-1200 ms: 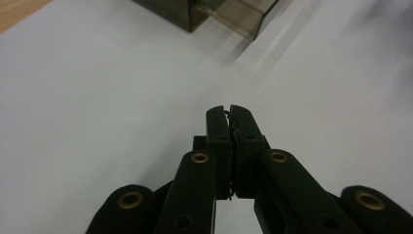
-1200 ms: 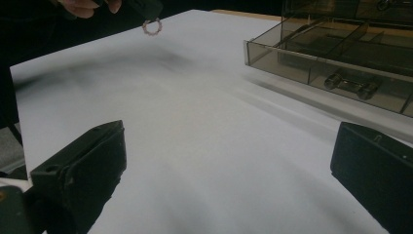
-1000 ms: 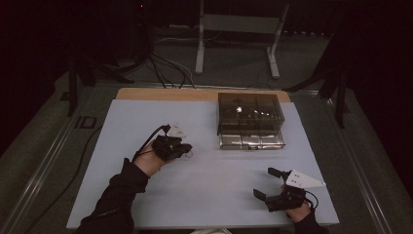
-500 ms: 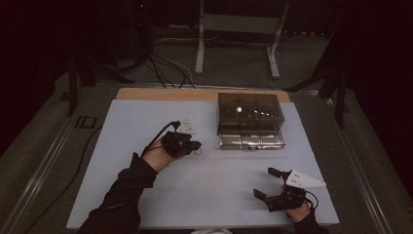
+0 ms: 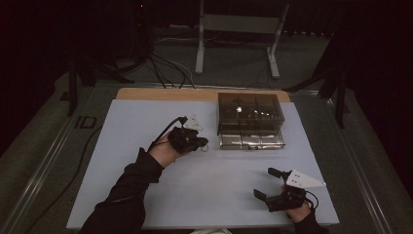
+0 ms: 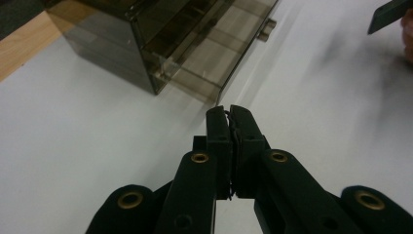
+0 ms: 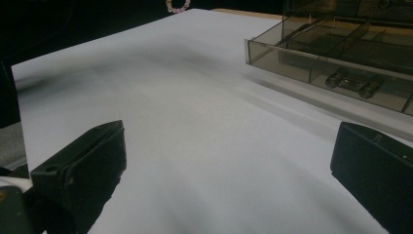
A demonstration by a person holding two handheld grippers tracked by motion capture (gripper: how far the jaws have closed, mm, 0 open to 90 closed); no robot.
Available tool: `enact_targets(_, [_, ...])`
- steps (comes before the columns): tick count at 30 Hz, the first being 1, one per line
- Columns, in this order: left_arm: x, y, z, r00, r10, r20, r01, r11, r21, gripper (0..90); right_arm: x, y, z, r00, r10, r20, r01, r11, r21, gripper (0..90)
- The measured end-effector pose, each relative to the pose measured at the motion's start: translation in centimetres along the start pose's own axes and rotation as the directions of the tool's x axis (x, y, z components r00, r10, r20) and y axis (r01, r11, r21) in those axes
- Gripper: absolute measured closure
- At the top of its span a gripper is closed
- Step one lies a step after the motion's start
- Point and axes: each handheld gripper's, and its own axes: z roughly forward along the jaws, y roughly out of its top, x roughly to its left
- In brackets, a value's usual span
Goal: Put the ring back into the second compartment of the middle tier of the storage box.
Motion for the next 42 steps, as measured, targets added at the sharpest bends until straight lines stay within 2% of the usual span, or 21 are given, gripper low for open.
enact_targets(18, [-0.6,3.0,1.0,0.9981,0.052,0.034,-0.052,0.9986,-0.015,90.0,0.1,0.0,0.0,1.0,-0.002,-0.003,0.002,1.0,0.006,0.0])
enact_targets(42, [-0.9,6.5,2.4,0.9945,0.078,0.07,-0.075,0.9956,-0.057,90.0,0.1,-0.1,0.0,1.0,-0.004,-0.001,0.004,1.0,0.01,0.0])
